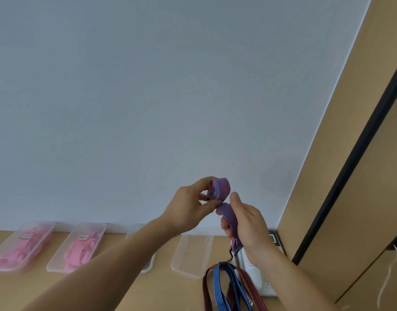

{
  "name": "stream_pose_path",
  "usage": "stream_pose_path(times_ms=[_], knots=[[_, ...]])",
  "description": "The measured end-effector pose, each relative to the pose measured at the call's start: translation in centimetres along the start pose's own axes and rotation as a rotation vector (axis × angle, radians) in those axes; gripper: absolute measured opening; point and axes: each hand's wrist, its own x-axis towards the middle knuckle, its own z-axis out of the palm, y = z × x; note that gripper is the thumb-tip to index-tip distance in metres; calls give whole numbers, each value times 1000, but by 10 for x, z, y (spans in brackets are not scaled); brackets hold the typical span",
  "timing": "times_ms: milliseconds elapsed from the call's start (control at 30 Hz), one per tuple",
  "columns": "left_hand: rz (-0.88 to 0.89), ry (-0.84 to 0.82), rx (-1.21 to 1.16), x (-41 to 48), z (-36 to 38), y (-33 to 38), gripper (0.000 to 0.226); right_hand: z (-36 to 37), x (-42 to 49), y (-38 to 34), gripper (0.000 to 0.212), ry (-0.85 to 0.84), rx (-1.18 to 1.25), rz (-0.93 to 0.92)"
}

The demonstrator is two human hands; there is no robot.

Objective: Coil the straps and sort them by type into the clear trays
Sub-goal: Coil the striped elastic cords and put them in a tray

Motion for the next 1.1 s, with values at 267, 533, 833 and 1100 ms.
stream_pose_path(times_ms=[267,533,833,1100], knots=[[340,40,399,-4,3,-7,50,1,0,-3,82,-59,10,98],[-479,-109,-725,4,-5,3,67,-1,-1,-8,49,-90,57,-13],[-435,-168,-849,3,-13,13,48,-2,-2,-5,24,-127,-41,-74],[-267,-9,-539,1,-11,13,49,-1,-1,-1,28,-86,6,77]])
